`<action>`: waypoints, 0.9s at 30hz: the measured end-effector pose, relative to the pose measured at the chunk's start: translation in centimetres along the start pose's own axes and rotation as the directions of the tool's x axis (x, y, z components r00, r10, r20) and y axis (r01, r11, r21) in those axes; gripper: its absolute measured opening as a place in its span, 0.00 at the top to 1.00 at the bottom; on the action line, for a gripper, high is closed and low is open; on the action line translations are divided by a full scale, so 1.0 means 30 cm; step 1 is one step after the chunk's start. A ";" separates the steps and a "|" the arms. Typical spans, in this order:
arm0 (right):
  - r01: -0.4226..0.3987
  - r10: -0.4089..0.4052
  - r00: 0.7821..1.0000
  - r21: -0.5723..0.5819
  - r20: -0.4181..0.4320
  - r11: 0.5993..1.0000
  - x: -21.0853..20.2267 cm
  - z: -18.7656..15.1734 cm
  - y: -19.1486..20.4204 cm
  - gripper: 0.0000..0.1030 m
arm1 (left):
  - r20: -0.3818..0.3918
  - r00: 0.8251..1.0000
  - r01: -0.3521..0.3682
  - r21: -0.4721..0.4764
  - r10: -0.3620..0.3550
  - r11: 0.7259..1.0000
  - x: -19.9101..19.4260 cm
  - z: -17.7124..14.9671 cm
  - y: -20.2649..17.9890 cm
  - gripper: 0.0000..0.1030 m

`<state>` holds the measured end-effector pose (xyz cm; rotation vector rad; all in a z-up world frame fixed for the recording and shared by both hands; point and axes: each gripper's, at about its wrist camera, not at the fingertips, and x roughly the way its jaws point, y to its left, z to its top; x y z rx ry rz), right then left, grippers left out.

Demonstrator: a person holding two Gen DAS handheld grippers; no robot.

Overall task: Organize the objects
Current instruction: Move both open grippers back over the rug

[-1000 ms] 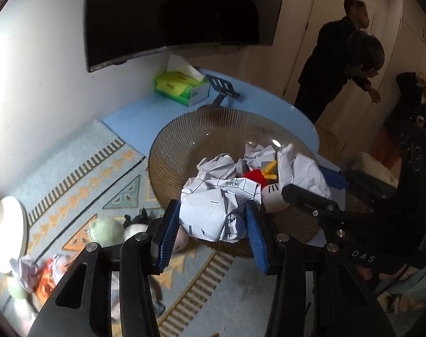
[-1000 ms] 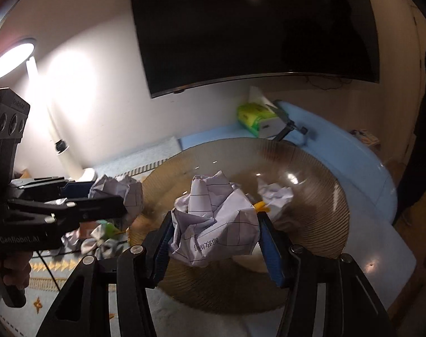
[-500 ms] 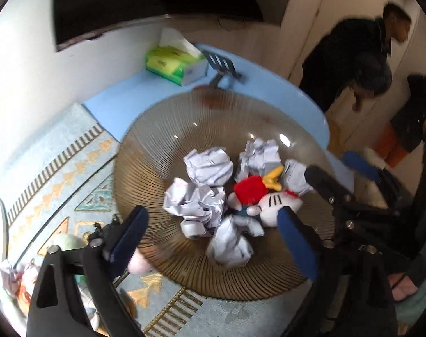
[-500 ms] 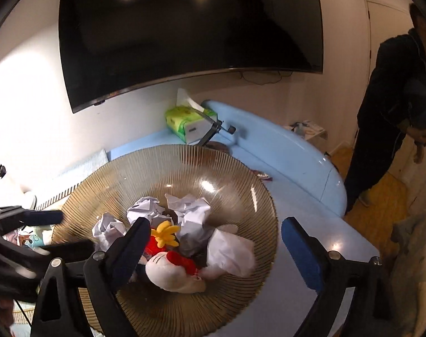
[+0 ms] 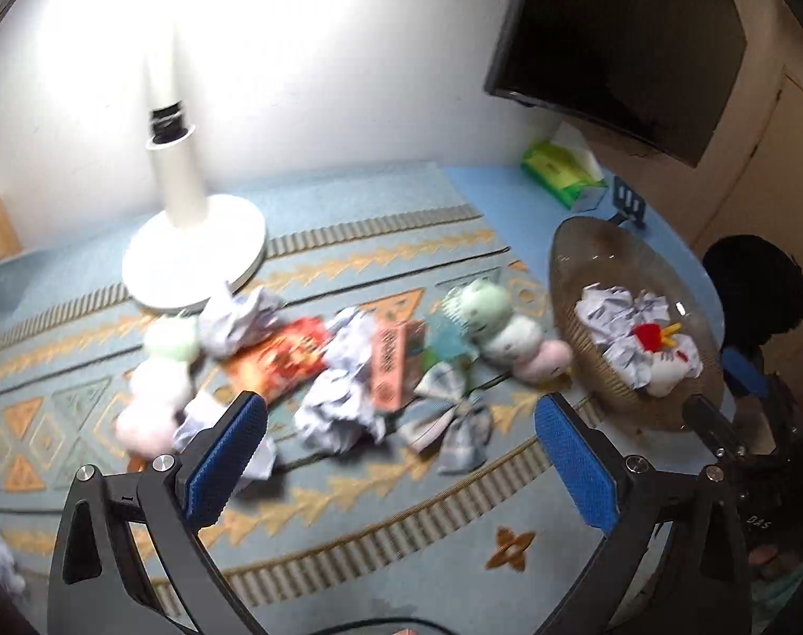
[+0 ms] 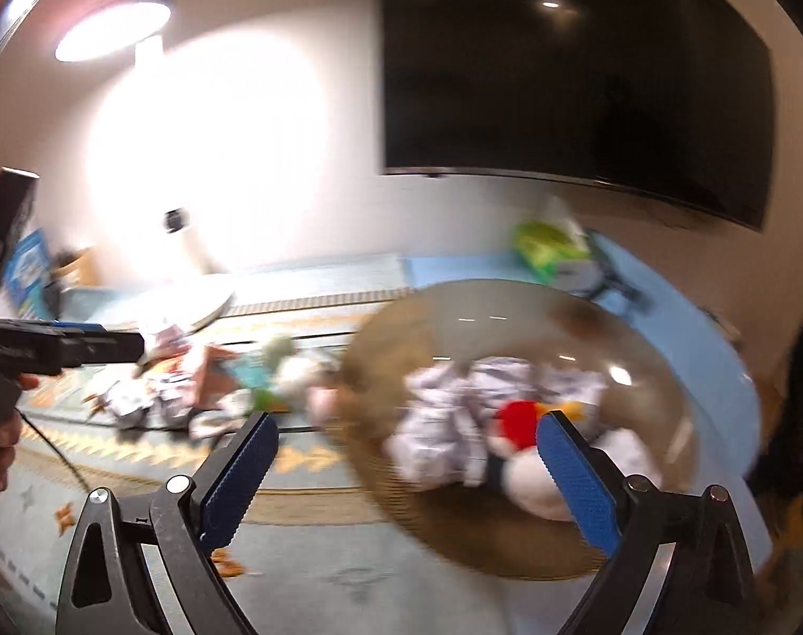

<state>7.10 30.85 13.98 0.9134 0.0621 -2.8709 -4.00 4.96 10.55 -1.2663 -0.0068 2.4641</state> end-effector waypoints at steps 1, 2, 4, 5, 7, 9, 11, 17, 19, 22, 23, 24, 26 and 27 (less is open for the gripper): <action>-0.035 0.035 0.999 -0.020 -0.002 0.999 0.006 -0.004 0.035 0.04 | -0.010 1.000 -0.028 -0.011 0.027 1.000 -0.008 -0.034 0.028 0.01; -0.071 0.071 0.997 -0.043 -0.011 0.997 0.013 -0.011 0.072 0.03 | -0.022 0.998 -0.056 -0.021 0.055 0.998 0.001 -0.053 0.053 0.01; -0.126 0.122 0.992 -0.087 -0.044 0.988 0.032 -0.031 0.141 0.03 | -0.047 0.994 -0.099 -0.049 0.096 0.994 -0.001 -0.108 0.106 0.01; -0.151 0.144 0.987 -0.112 -0.066 0.982 0.042 -0.045 0.176 0.03 | -0.056 0.993 -0.112 -0.069 0.108 0.991 -0.007 -0.138 0.132 0.01; -0.192 0.178 0.979 -0.148 -0.101 0.970 0.054 -0.077 0.233 0.03 | -0.075 0.989 -0.138 -0.111 0.130 0.984 -0.009 -0.187 0.179 0.01; -0.231 0.208 0.969 -0.177 -0.135 0.957 0.062 -0.102 0.277 0.03 | -0.099 0.983 -0.167 -0.134 0.154 0.977 0.001 -0.226 0.200 0.01; -0.246 0.218 0.963 -0.190 -0.155 0.951 0.069 -0.117 0.299 0.03 | -0.113 0.979 -0.184 -0.153 0.167 0.971 -0.001 -0.253 0.222 0.01; -0.275 0.244 0.951 -0.158 -0.191 0.948 0.099 -0.123 0.329 0.03 | -0.104 0.977 -0.204 -0.186 0.187 0.961 -0.003 -0.265 0.257 0.01; -0.276 0.244 0.947 -0.146 -0.207 0.950 0.117 -0.124 0.338 0.03 | -0.101 0.977 -0.202 -0.187 0.186 0.961 0.000 -0.263 0.268 0.01; -0.278 0.243 0.943 -0.136 -0.229 0.951 0.141 -0.131 0.352 0.03 | -0.102 0.979 -0.197 -0.199 0.179 0.960 0.007 -0.262 0.288 0.01; -0.280 0.244 0.941 -0.135 -0.233 0.951 0.146 -0.131 0.356 0.03 | -0.103 0.979 -0.194 -0.206 0.176 0.959 0.011 -0.261 0.296 0.01; -0.280 0.244 0.941 -0.134 -0.236 0.951 0.150 -0.130 0.360 0.03 | -0.105 0.979 -0.192 -0.213 0.173 0.958 0.017 -0.260 0.303 0.01; -0.280 0.243 0.940 -0.136 -0.240 0.950 0.158 -0.129 0.367 0.03 | -0.107 0.981 -0.184 -0.229 0.163 0.956 0.026 -0.258 0.314 0.01; -0.281 0.242 0.939 -0.138 -0.243 0.950 0.163 -0.129 0.370 0.03 | -0.108 0.982 -0.180 -0.237 0.158 0.955 0.031 -0.256 0.320 0.01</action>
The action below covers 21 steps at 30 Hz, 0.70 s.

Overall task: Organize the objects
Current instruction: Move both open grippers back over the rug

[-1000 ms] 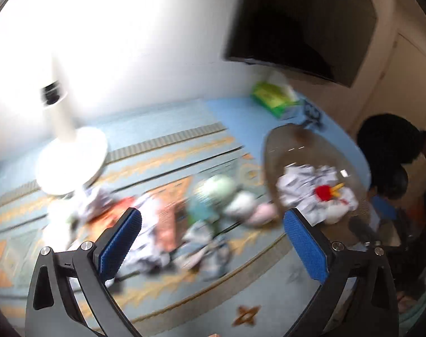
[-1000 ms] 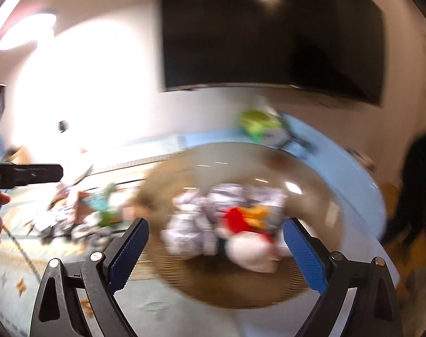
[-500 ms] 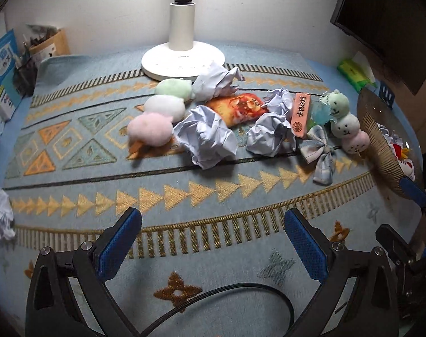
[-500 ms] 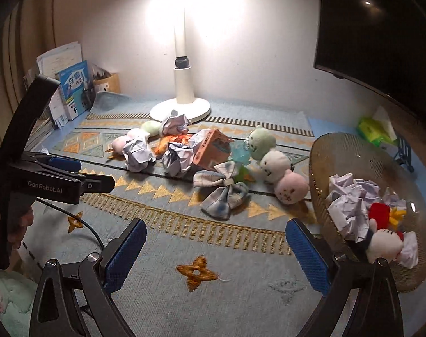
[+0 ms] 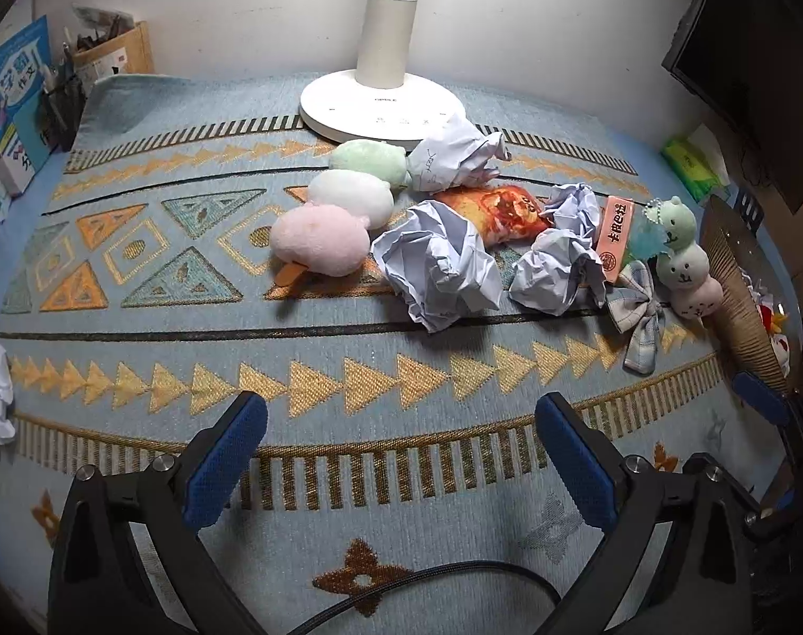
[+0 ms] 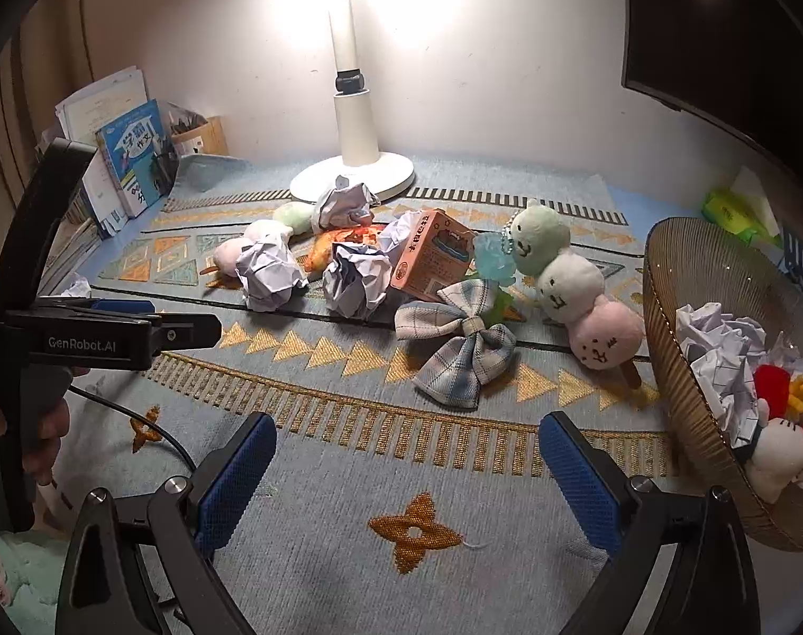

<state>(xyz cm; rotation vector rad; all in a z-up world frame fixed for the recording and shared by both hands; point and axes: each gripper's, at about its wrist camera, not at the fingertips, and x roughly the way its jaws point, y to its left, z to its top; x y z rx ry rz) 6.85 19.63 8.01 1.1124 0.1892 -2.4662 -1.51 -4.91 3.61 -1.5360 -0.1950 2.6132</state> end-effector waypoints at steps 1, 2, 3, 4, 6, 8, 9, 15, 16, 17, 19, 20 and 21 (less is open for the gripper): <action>-0.001 0.001 1.000 -0.001 -0.003 1.000 0.005 0.002 0.001 0.03 | -0.001 1.000 0.005 -0.007 -0.005 1.000 0.004 0.003 0.003 0.01; -0.002 0.002 1.000 -0.002 -0.008 1.000 0.011 0.003 0.002 0.03 | -0.002 1.000 0.009 -0.013 -0.009 1.000 0.007 0.005 0.005 0.01; -0.003 0.003 1.000 -0.003 -0.013 1.000 0.016 0.004 0.003 0.03 | -0.003 1.000 0.013 -0.017 -0.013 1.000 0.012 0.007 0.007 0.01; -0.003 0.003 1.000 -0.006 -0.018 1.000 0.023 0.004 0.003 0.03 | -0.003 1.000 0.017 -0.019 -0.017 1.000 0.017 0.010 0.008 0.01; 0.000 -0.001 1.000 -0.013 -0.027 1.000 0.039 0.006 0.000 0.03 | -0.004 1.000 0.025 -0.021 -0.025 0.999 0.027 0.017 0.009 0.01; 0.009 -0.010 0.999 -0.017 -0.034 1.000 0.062 0.012 -0.008 0.03 | -0.001 0.999 0.034 -0.021 -0.034 0.999 0.036 0.031 0.008 0.01; 0.017 -0.017 0.999 -0.016 -0.039 1.000 0.076 0.018 -0.013 0.03 | 0.003 0.999 0.036 -0.020 -0.036 0.999 0.041 0.040 0.004 0.01; 0.040 -0.038 0.998 0.033 -0.059 0.999 0.164 0.074 -0.055 0.03 | 0.027 0.998 0.061 -0.018 -0.061 0.998 0.080 0.113 0.001 0.01; 0.049 -0.046 0.997 0.043 -0.068 0.998 0.184 0.081 -0.064 0.03 | 0.023 0.998 0.061 -0.019 -0.060 0.998 0.093 0.127 0.001 0.02; 0.057 -0.053 0.996 0.057 -0.078 0.997 0.204 0.087 -0.074 0.03 | 0.020 0.998 0.060 -0.020 -0.059 0.998 0.107 0.140 0.002 0.03; 0.076 -0.068 0.993 0.089 -0.097 0.993 0.235 0.098 -0.093 0.03 | -0.002 0.998 0.056 -0.019 -0.056 0.998 0.140 0.160 0.001 0.03; 0.079 -0.068 0.993 0.107 -0.100 0.991 0.245 0.102 -0.102 0.03 | -0.024 0.998 0.055 -0.014 -0.055 0.998 0.155 0.165 0.001 0.04; 0.075 -0.063 0.993 0.121 -0.098 0.990 0.252 0.104 -0.108 0.03 | -0.034 0.998 0.060 -0.013 -0.060 0.998 0.166 0.169 -0.001 0.08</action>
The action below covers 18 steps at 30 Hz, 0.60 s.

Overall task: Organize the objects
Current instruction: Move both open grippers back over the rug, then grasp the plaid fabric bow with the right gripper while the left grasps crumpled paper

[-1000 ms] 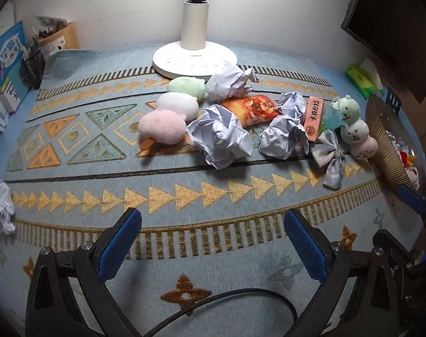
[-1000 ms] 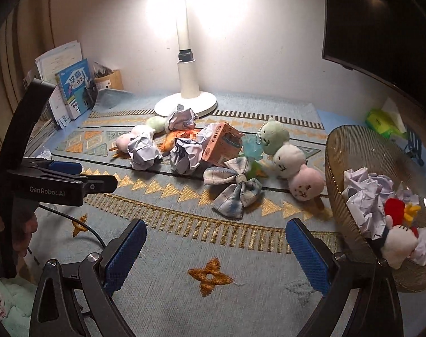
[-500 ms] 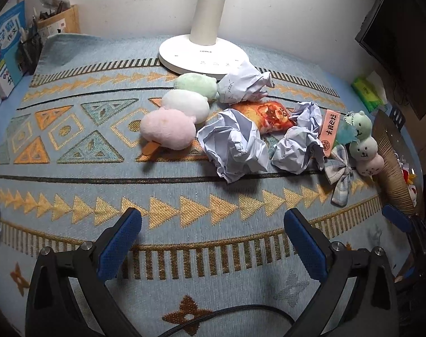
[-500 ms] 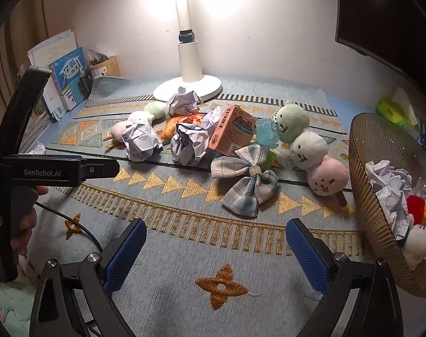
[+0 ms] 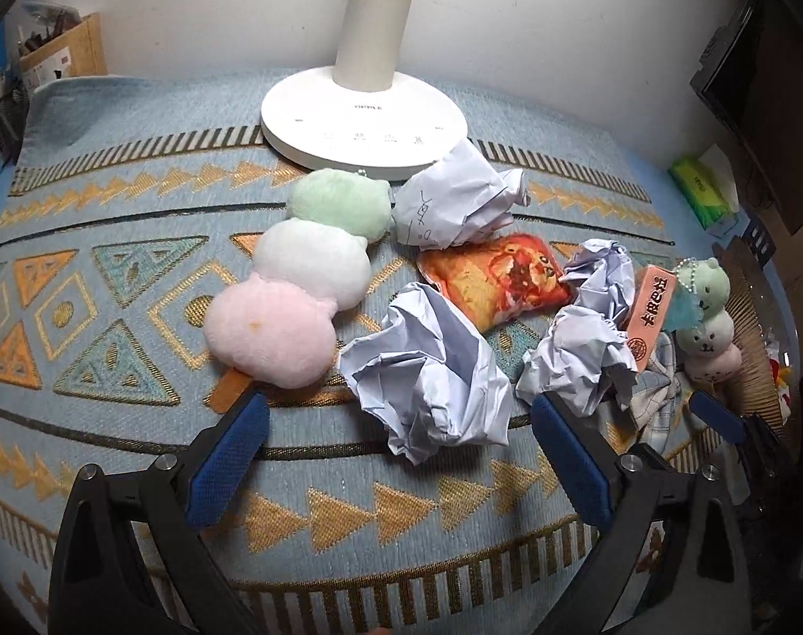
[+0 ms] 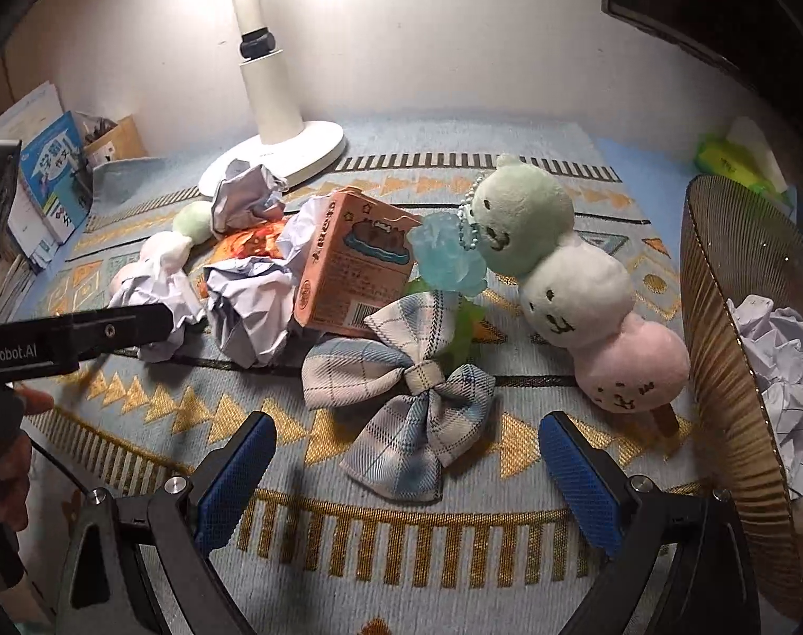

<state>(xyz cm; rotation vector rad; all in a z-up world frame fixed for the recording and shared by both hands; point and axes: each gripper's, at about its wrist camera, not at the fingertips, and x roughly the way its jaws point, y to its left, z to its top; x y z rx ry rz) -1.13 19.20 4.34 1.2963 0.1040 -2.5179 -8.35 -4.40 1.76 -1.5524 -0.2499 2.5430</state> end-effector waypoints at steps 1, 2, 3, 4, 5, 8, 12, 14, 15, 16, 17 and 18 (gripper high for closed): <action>-0.002 0.002 1.000 0.008 0.005 1.000 0.005 0.002 -0.001 0.03 | -0.001 1.000 0.012 -0.001 -0.012 1.000 0.007 0.002 0.000 0.11; 0.001 -0.001 1.000 0.007 0.011 1.000 0.012 0.005 -0.001 0.03 | -0.004 1.000 0.029 -0.004 -0.029 1.000 0.013 0.004 0.001 0.12; 0.005 -0.005 1.000 -0.004 0.016 1.000 0.019 0.006 0.003 0.04 | -0.004 0.999 0.048 -0.009 -0.048 0.999 0.017 0.004 0.001 0.17; 0.007 -0.007 1.000 -0.021 0.022 1.000 0.027 0.008 0.008 0.08 | 0.003 0.999 0.054 -0.011 -0.054 0.998 0.016 0.002 0.000 0.19; 0.006 -0.005 1.000 -0.036 0.027 0.999 0.031 0.007 0.013 0.14 | 0.011 0.999 0.054 -0.008 -0.053 0.999 0.012 -0.001 -0.003 0.27; -0.005 0.009 0.999 -0.086 0.043 0.996 0.030 0.011 0.028 0.45 | 0.000 0.998 0.059 0.006 -0.059 0.998 0.009 -0.003 -0.004 0.45; -0.066 0.072 0.996 -0.116 0.044 0.991 -0.009 -0.001 0.029 0.70 | 0.012 0.996 0.085 -0.015 -0.085 0.996 -0.021 -0.008 -0.006 0.53; -0.079 0.087 0.994 -0.119 0.066 0.990 -0.046 -0.011 0.022 0.70 | 0.030 0.995 0.099 -0.009 -0.099 0.995 -0.046 -0.008 -0.018 0.54; -0.088 0.098 0.992 -0.120 0.081 0.989 -0.071 -0.015 0.018 0.70 | 0.040 0.994 0.106 0.000 -0.106 0.994 -0.063 -0.006 -0.028 0.54; -0.093 0.105 0.990 -0.123 0.094 0.988 -0.092 -0.015 0.017 0.70 | 0.051 0.992 0.113 0.013 -0.114 0.994 -0.080 -0.004 -0.041 0.54; -0.095 0.109 0.988 -0.126 0.109 0.987 -0.117 -0.018 0.014 0.70 | 0.060 0.991 0.119 0.026 -0.121 0.993 -0.096 0.003 -0.054 0.54; -0.093 0.109 0.986 -0.131 0.124 0.987 -0.142 -0.021 0.010 0.70 | 0.069 0.990 0.125 0.040 -0.127 0.991 -0.114 0.006 -0.067 0.54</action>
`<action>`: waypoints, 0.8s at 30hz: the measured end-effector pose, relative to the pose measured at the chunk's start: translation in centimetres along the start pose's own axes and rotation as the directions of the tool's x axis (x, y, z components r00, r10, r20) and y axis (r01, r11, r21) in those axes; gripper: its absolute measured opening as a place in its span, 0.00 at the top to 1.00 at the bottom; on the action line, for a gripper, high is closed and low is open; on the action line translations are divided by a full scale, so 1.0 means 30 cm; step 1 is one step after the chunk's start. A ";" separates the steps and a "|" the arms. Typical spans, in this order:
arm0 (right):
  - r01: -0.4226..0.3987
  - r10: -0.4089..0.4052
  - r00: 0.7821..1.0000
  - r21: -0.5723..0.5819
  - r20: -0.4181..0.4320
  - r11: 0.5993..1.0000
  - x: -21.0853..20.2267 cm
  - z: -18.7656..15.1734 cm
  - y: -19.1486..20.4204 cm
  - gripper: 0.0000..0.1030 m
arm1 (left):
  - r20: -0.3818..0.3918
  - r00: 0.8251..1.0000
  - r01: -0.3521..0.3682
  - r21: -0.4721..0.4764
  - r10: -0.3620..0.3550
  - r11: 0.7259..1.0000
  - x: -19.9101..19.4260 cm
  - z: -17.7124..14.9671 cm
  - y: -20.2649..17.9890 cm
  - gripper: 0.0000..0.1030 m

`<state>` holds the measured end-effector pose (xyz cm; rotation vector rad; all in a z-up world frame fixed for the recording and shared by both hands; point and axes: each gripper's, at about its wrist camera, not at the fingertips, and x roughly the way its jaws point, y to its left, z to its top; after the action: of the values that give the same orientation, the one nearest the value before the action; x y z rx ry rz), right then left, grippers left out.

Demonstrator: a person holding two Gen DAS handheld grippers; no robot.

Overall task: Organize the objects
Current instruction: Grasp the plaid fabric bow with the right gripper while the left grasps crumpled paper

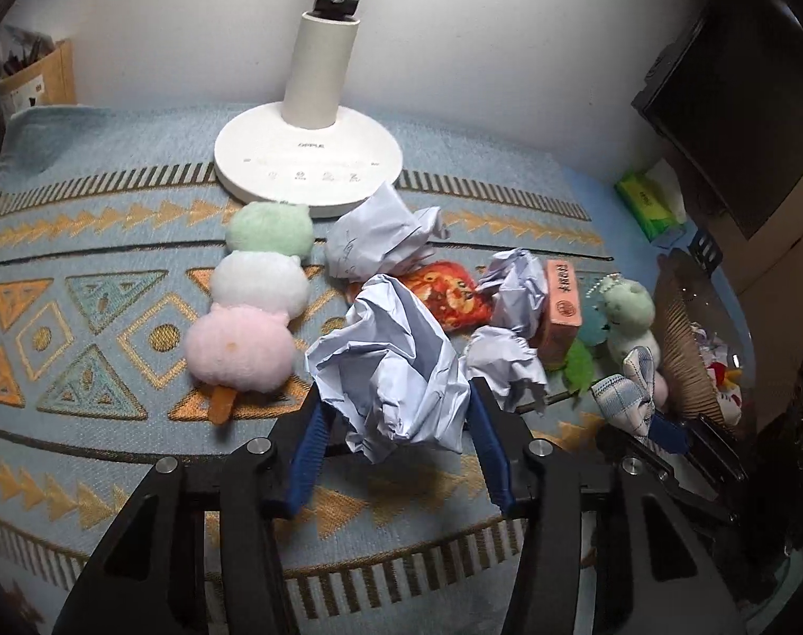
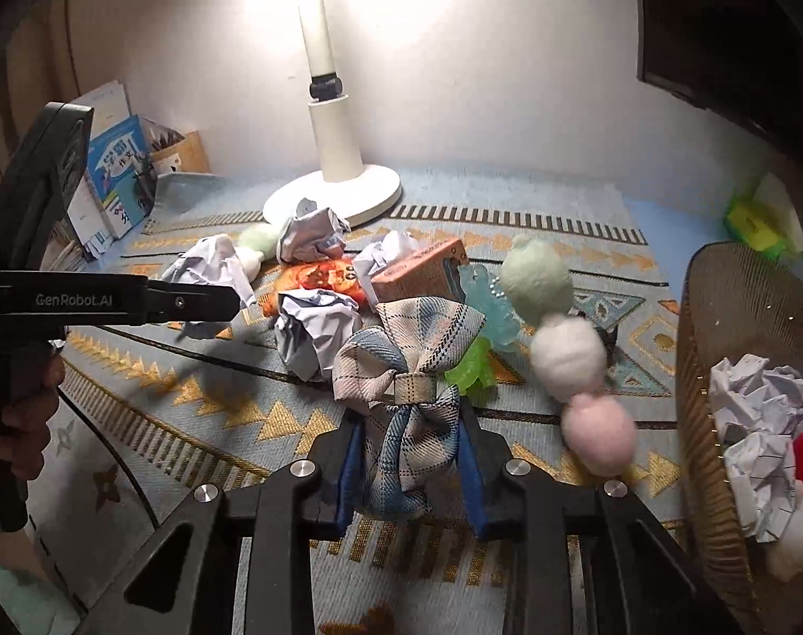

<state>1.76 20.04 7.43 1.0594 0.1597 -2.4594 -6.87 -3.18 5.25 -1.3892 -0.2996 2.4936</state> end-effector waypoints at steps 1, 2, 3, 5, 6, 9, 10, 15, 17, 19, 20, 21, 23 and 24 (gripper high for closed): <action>0.003 -0.003 1.000 -0.004 0.011 1.000 -0.018 0.003 0.002 0.70 | 0.007 1.000 0.010 0.012 -0.010 1.000 -0.018 0.005 -0.017 0.54; 0.008 -0.008 1.000 -0.007 0.022 1.000 -0.042 0.000 0.001 0.70 | 0.015 1.000 0.027 0.024 -0.028 0.999 -0.037 0.011 -0.034 0.54; 0.010 -0.010 0.999 -0.006 0.031 1.000 -0.062 -0.004 -0.001 0.70 | 0.022 0.999 0.047 0.037 -0.048 0.998 -0.054 0.019 -0.051 0.54; 0.006 -0.007 0.999 0.018 0.044 1.000 -0.101 -0.010 -0.013 0.70 | 0.030 0.995 0.093 0.071 -0.095 0.993 -0.083 0.037 -0.097 0.54; 0.003 -0.005 0.999 0.038 0.047 0.999 -0.116 -0.015 -0.021 0.70 | 0.024 0.992 0.120 0.095 -0.123 0.988 -0.091 0.039 -0.121 0.54; 0.001 -0.005 0.999 0.119 0.032 0.993 -0.142 -0.055 -0.043 0.70 | -0.031 0.986 0.167 0.166 -0.164 0.972 -0.061 0.019 -0.207 0.54; -0.005 0.003 1.000 0.151 0.018 0.989 -0.145 -0.073 -0.051 0.70 | -0.056 0.983 0.182 0.184 -0.174 0.966 -0.045 0.001 -0.234 0.54; 0.039 -0.046 0.999 0.209 0.027 0.977 -0.188 -0.113 -0.097 0.70 | -0.159 0.960 0.268 0.279 -0.231 0.922 0.008 -0.058 -0.379 0.54; 0.064 -0.077 0.996 0.250 0.043 0.966 -0.215 -0.117 -0.138 0.70 | -0.181 0.956 0.280 0.335 -0.230 0.900 0.023 -0.065 -0.434 0.54; 0.072 -0.097 0.993 0.313 0.065 0.947 -0.246 -0.119 -0.187 0.70 | -0.198 0.947 0.310 0.363 -0.252 0.879 0.028 -0.063 -0.476 0.54; 0.079 -0.112 0.991 0.341 0.079 0.937 -0.265 -0.123 -0.210 0.70 | -0.201 0.942 0.326 0.374 -0.268 0.868 0.024 -0.061 -0.492 0.54; 0.063 -0.105 0.990 0.363 0.096 0.930 -0.286 -0.127 -0.231 0.70 | -0.201 0.938 0.341 0.385 -0.282 0.858 0.020 -0.053 -0.512 0.54; 0.051 -0.109 0.986 0.402 0.124 0.914 -0.318 -0.135 -0.258 0.70 | -0.198 0.931 0.364 0.412 -0.307 0.835 0.012 -0.032 -0.555 0.54; 0.057 -0.121 0.984 0.415 0.129 0.908 -0.334 -0.141 -0.263 0.70 | -0.195 0.928 0.371 0.425 -0.317 0.826 0.007 -0.020 -0.572 0.54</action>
<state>7.02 31.86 11.07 1.0373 -0.3840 -2.7157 -4.17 13.09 10.06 -1.1547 0.0605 2.0039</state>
